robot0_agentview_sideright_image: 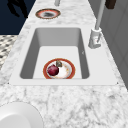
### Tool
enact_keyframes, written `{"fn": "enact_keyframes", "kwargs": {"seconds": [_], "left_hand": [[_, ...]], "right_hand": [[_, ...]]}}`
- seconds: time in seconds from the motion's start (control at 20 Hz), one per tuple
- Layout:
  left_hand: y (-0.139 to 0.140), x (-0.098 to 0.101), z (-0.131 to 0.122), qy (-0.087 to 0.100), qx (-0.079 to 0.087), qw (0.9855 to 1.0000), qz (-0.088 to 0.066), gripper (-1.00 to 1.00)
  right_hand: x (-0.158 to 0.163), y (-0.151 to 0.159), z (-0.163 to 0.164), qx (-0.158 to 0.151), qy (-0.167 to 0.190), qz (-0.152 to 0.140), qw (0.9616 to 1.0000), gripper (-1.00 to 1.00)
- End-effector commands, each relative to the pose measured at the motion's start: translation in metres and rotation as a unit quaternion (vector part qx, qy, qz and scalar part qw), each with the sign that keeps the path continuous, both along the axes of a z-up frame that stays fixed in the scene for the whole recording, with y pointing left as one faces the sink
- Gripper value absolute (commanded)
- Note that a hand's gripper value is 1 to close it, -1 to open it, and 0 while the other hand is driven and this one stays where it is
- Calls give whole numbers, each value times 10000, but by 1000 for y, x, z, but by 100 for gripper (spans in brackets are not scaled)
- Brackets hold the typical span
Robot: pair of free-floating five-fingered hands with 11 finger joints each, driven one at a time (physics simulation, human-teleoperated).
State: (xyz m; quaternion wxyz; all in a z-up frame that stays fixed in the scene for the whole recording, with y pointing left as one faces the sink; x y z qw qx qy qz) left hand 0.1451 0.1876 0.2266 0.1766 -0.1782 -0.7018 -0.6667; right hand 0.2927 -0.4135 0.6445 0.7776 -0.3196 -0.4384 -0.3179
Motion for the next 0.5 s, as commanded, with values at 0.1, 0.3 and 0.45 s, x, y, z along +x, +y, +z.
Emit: {"fn": "enact_keyframes", "kwargs": {"seconds": [0.1, 0.3, 0.45], "left_hand": [[0, 0, 0, 0, 0, 10000, 0, 0], [0, 0, 0, 0, 0, 10000, 0, 0], [0, 0, 0, 0, 0, 10000, 0, 0]], "right_hand": [[-26, -20, -9, 258, -225, -64, 9994, 100], [-54, -8, -17, 44, -150, -287, 9995, 100], [-48, 1, -22, -113, -207, -505, 9984, 100]]}}
